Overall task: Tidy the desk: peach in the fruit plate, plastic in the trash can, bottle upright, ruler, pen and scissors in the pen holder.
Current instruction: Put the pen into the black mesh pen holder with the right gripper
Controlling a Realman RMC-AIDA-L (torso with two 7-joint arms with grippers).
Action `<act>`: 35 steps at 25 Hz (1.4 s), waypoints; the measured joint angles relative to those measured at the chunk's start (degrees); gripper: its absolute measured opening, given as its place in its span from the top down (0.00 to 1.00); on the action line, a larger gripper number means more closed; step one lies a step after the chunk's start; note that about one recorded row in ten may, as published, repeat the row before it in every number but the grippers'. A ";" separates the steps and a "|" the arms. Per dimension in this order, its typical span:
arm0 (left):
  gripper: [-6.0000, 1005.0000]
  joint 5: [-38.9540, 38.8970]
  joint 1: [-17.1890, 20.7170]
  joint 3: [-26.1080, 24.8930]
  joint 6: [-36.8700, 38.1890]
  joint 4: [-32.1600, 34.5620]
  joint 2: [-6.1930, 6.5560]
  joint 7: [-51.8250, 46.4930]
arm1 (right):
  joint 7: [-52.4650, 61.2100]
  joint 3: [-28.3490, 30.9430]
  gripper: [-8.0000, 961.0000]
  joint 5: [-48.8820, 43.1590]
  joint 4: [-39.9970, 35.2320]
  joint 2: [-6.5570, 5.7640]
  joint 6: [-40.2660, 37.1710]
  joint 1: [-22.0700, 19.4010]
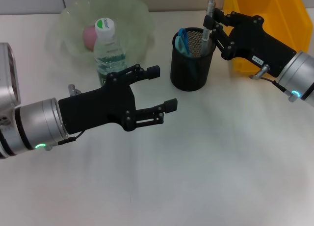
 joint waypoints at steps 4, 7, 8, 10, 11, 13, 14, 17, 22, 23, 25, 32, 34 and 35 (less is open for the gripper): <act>0.17 0.00 -0.36 -0.01 -0.13 0.03 0.00 -0.02 | -0.01 0.01 0.81 0.13 0.03 0.00 -0.74 0.02; 0.17 0.00 -0.46 -0.03 -0.29 0.04 0.00 -0.03 | 0.00 0.00 0.81 0.16 0.09 0.00 -1.04 0.15; 0.17 0.00 -0.46 -0.04 -0.30 0.04 0.00 -0.04 | 0.00 -0.02 0.81 0.16 0.34 0.00 -0.91 0.25; 0.17 0.00 -0.46 -0.04 -0.30 0.04 0.00 -0.05 | -0.50 -0.07 0.80 0.15 1.05 0.00 -0.78 0.52; 0.17 0.00 -0.46 -0.05 -0.30 0.04 0.00 -0.05 | -0.78 -0.07 0.80 0.15 1.28 0.00 -0.75 0.62; 0.17 0.00 -0.48 -0.05 -0.27 0.04 0.00 -0.11 | -1.13 -0.08 0.79 0.16 1.58 0.00 -0.44 0.75; 0.17 0.00 -0.57 -0.05 -0.27 0.04 0.00 -0.23 | -1.17 -0.08 0.79 0.16 1.60 0.00 -0.12 0.77; 0.17 0.00 -1.05 -0.05 -0.29 0.04 0.00 -0.86 | -1.18 -0.08 0.78 0.16 1.61 0.00 1.38 0.86; 0.17 0.00 -1.40 -0.05 -0.41 0.04 0.00 -1.05 | -1.18 -0.08 0.76 -0.09 1.61 0.00 2.27 0.94; 0.17 0.00 -1.46 -0.05 -0.48 0.03 0.00 -1.05 | -1.17 -0.08 0.76 -0.09 1.60 0.00 2.27 0.94; 0.17 0.01 -1.56 -0.05 -0.62 0.04 0.00 -1.05 | -1.17 -0.06 0.75 -0.07 1.49 0.00 2.28 0.89; 0.17 0.01 -1.81 -0.05 -1.26 0.04 0.00 -1.05 | -1.17 0.18 0.68 0.15 1.22 0.00 2.27 0.82; 0.17 0.00 -1.84 -0.13 -1.29 0.03 0.00 -1.05 | -1.18 0.11 0.64 0.17 1.20 0.00 2.14 0.88; 0.17 0.00 -1.85 -0.32 -1.31 0.04 0.00 -1.05 | -1.18 0.08 0.62 0.17 1.18 0.01 1.81 0.87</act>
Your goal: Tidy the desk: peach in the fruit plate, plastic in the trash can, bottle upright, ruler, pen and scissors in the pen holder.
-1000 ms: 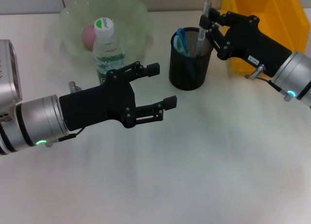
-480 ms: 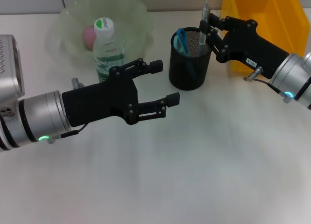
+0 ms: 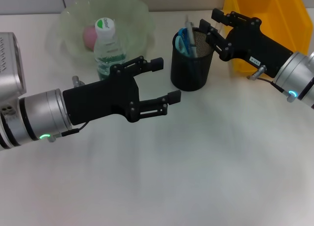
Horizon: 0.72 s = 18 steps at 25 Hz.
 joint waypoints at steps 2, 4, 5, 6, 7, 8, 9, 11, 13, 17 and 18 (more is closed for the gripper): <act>0.17 0.00 0.00 -0.20 0.00 0.00 0.00 0.01 | 0.00 -0.03 0.61 0.02 -0.04 0.00 -1.47 -0.21; 0.17 0.00 -0.01 -0.22 0.00 0.00 0.00 0.01 | 0.24 -0.05 0.61 0.04 -0.07 -0.09 -3.87 -0.86; 0.17 0.00 0.00 -0.27 0.00 0.00 0.00 0.02 | 0.46 -0.05 0.61 0.05 -0.13 -0.18 -5.66 -1.48; 0.17 0.00 0.02 -0.28 0.00 0.00 0.00 0.02 | 0.74 -0.07 0.61 0.05 -0.20 -0.24 -7.13 -2.10; 0.17 0.00 0.08 -0.31 0.00 0.00 0.00 0.02 | 1.28 -0.07 0.61 0.05 -0.43 -0.31 -8.45 -2.79; 0.17 0.00 0.13 -0.33 0.00 0.00 0.00 0.02 | 2.53 -0.08 0.59 -0.05 -0.98 -0.37 -9.84 -3.72; 0.17 0.00 0.13 -0.33 0.00 0.00 0.00 0.02 | 3.79 -0.07 0.58 -0.22 -1.66 -0.46 -10.82 -4.70; 0.17 0.00 0.39 -0.84 0.34 0.00 0.07 0.06 | 6.77 -0.42 0.55 -1.57 -3.81 -0.51 -12.01 -6.79; 0.17 0.00 0.71 -1.44 0.78 0.00 0.12 0.07 | 10.13 -0.86 0.49 -4.61 -6.90 -0.58 -13.33 -9.31; 0.17 0.01 1.51 -2.38 2.55 0.03 0.29 0.06 | 15.92 -1.03 0.32 -12.62 -13.51 -0.62 -16.52 -13.95; 0.17 0.02 1.64 -2.49 2.94 0.04 0.34 0.06 | 16.78 -1.01 0.30 -14.93 -14.94 -0.62 -18.04 -15.00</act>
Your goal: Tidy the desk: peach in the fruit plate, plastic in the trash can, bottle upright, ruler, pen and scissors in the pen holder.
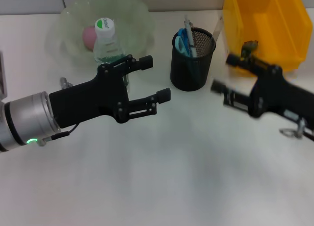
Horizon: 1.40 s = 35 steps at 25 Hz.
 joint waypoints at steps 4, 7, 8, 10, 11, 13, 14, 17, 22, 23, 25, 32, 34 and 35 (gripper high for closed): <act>0.17 0.60 0.74 0.03 3.54 0.04 0.58 -0.89 | 2.34 0.61 0.24 -6.88 -2.87 -0.08 -5.93 -1.98; 0.17 1.29 1.52 0.21 6.36 -0.10 1.39 -1.27 | 5.23 1.14 0.22 -12.24 -5.49 -0.23 -9.79 -2.82; 0.17 2.48 1.98 0.03 7.98 -0.32 1.92 -1.37 | 5.42 1.38 0.22 -13.41 -5.85 -0.23 -10.96 -2.93; 0.17 3.27 2.21 -0.07 8.65 -0.38 2.16 -1.46 | 5.48 1.65 0.22 -14.62 -6.03 -0.24 -12.98 -3.05; 0.17 5.33 2.65 -0.13 9.69 -0.42 2.61 -2.06 | 5.48 1.66 0.22 -14.83 -6.04 -0.25 -13.43 -3.09; 0.17 8.17 3.04 -0.12 10.13 -0.48 2.90 -2.93 | 5.48 1.38 0.22 -15.10 -6.06 -0.25 -13.96 -3.09; 0.17 10.36 3.31 -0.12 10.13 -0.58 3.00 -3.30 | 5.47 1.23 0.22 -15.26 -6.07 -0.25 -13.99 -3.06; 0.17 13.00 4.16 -0.26 9.91 -0.72 3.04 -3.36 | 5.60 0.88 0.22 -17.11 -6.14 -0.15 -13.95 -2.57; 0.17 13.77 5.38 -1.29 9.74 -0.75 2.94 -2.93 | 5.97 0.78 0.22 -20.08 -6.21 -0.10 -13.64 -1.53; 0.17 13.92 5.63 -1.69 9.50 -0.75 2.89 -2.90 | 6.00 0.77 0.22 -20.50 -6.22 -0.10 -13.58 -1.41; 0.17 13.97 5.75 -1.72 9.21 -0.75 2.89 -2.90 | 6.03 0.75 0.22 -21.07 -6.23 -0.10 -13.52 -1.13; 0.17 14.05 5.29 -1.61 8.62 -0.75 2.60 -2.92 | 6.71 0.74 0.22 -23.29 -6.64 -0.12 -12.31 -0.34; 0.17 14.07 5.27 -1.54 8.39 -0.75 2.47 -3.07 | 7.13 0.65 0.22 -24.04 -6.68 -0.07 -11.86 -0.10; 0.17 14.08 5.26 -1.52 8.27 -0.75 2.40 -3.13 | 7.27 0.61 0.22 -24.23 -6.69 -0.04 -11.61 -0.02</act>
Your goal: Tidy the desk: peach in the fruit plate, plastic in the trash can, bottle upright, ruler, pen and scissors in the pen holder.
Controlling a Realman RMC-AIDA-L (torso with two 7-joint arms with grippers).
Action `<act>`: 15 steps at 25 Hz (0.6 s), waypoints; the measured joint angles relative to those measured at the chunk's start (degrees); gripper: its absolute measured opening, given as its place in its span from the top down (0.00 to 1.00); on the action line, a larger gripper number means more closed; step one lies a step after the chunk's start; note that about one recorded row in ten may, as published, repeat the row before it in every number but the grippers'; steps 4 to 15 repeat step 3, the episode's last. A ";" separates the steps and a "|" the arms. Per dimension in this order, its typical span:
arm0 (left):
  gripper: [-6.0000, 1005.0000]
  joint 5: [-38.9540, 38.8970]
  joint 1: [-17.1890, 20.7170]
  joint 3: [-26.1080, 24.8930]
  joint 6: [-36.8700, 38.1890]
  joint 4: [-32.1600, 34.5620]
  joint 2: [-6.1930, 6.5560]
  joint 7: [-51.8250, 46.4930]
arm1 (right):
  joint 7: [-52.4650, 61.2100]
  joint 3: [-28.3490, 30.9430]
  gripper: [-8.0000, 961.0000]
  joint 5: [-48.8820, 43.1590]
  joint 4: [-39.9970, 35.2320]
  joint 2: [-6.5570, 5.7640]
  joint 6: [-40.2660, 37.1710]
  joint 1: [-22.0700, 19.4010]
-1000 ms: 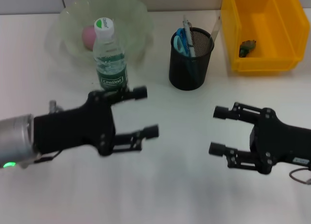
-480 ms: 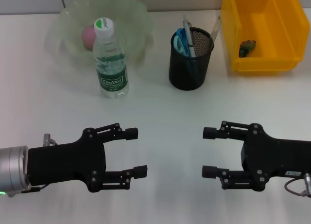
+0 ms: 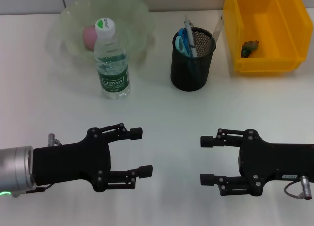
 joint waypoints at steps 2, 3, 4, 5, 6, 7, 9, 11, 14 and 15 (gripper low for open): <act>0.17 0.06 -0.07 0.14 -0.43 0.00 -0.20 0.02 | 0.06 -0.06 0.22 -0.09 0.00 0.05 0.55 0.06; 0.17 0.08 -0.11 0.21 -0.67 0.00 -0.28 0.02 | 0.06 -0.09 0.22 -0.10 0.00 0.08 0.77 0.12; 0.17 0.08 -0.11 0.21 -0.67 0.00 -0.28 0.02 | 0.06 -0.09 0.22 -0.10 0.00 0.08 0.77 0.12; 0.17 0.08 -0.11 0.21 -0.67 0.00 -0.28 0.02 | 0.06 -0.09 0.22 -0.10 0.00 0.08 0.77 0.12; 0.17 0.08 -0.11 0.21 -0.67 0.00 -0.28 0.02 | 0.06 -0.09 0.22 -0.10 0.00 0.08 0.77 0.12; 0.17 0.08 -0.11 0.21 -0.67 0.00 -0.28 0.02 | 0.06 -0.09 0.22 -0.10 0.00 0.08 0.77 0.12; 0.17 0.08 -0.11 0.21 -0.67 0.00 -0.28 0.02 | 0.06 -0.09 0.22 -0.10 0.00 0.08 0.77 0.12; 0.17 0.08 -0.11 0.21 -0.67 0.00 -0.28 0.02 | 0.06 -0.09 0.22 -0.10 0.00 0.08 0.77 0.12; 0.17 0.08 -0.11 0.21 -0.67 0.00 -0.28 0.02 | 0.06 -0.09 0.22 -0.10 0.00 0.08 0.77 0.12; 0.17 0.08 -0.11 0.21 -0.67 0.00 -0.28 0.02 | 0.06 -0.09 0.22 -0.10 0.00 0.08 0.77 0.12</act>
